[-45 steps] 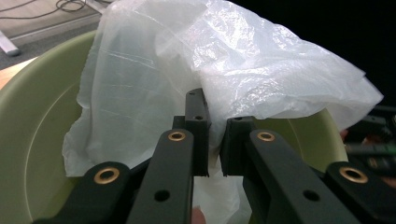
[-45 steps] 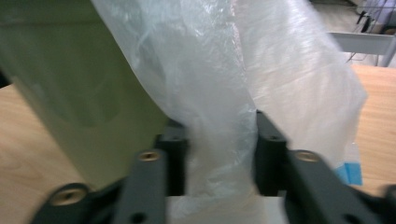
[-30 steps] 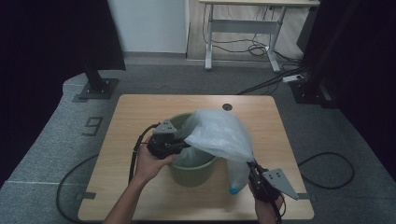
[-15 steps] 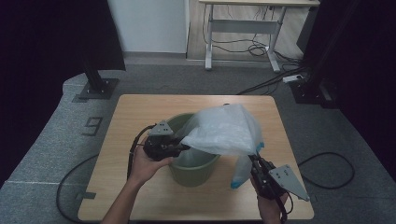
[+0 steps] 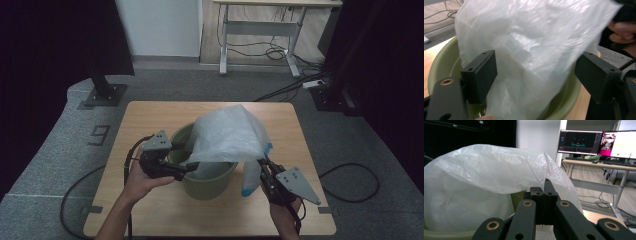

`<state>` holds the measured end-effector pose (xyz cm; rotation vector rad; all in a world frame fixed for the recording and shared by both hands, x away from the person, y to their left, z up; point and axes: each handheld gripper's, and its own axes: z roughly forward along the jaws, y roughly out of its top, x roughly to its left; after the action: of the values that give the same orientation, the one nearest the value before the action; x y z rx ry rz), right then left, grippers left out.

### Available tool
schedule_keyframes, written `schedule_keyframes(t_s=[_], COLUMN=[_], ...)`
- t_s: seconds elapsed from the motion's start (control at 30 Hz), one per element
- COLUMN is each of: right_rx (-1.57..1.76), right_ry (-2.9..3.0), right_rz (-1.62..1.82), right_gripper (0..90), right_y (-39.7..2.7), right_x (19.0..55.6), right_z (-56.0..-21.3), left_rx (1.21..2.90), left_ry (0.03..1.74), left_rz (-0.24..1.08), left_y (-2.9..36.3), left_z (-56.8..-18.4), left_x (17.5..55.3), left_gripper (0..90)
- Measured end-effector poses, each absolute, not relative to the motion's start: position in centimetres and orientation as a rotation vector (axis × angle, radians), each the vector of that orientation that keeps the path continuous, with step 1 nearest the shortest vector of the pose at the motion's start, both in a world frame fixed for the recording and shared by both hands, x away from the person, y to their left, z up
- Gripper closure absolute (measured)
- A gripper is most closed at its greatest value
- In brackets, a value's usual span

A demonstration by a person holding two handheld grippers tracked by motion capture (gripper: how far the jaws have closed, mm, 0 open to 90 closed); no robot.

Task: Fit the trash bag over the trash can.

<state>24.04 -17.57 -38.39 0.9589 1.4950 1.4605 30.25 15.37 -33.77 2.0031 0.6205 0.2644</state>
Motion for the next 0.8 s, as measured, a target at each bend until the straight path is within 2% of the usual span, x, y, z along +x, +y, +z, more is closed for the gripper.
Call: schedule_keyframes(t_s=[0.4, 0.8], right_rx=[0.903, 0.793], right_ry=[1.568, 1.659], right_rz=[1.391, 1.395], right_gripper=[88.5, 88.4], right_y=[-16.0, -13.3], right_x=[24.0, 22.8], right_z=[-39.3, -40.3], left_rx=[1.993, 2.008], left_ry=[0.629, 0.670], left_rz=[0.251, 0.171], left_y=[13.7, 11.6], left_z=[-32.8, -33.6], left_x=[30.6, 31.5], left_gripper=[17.8, 18.7])
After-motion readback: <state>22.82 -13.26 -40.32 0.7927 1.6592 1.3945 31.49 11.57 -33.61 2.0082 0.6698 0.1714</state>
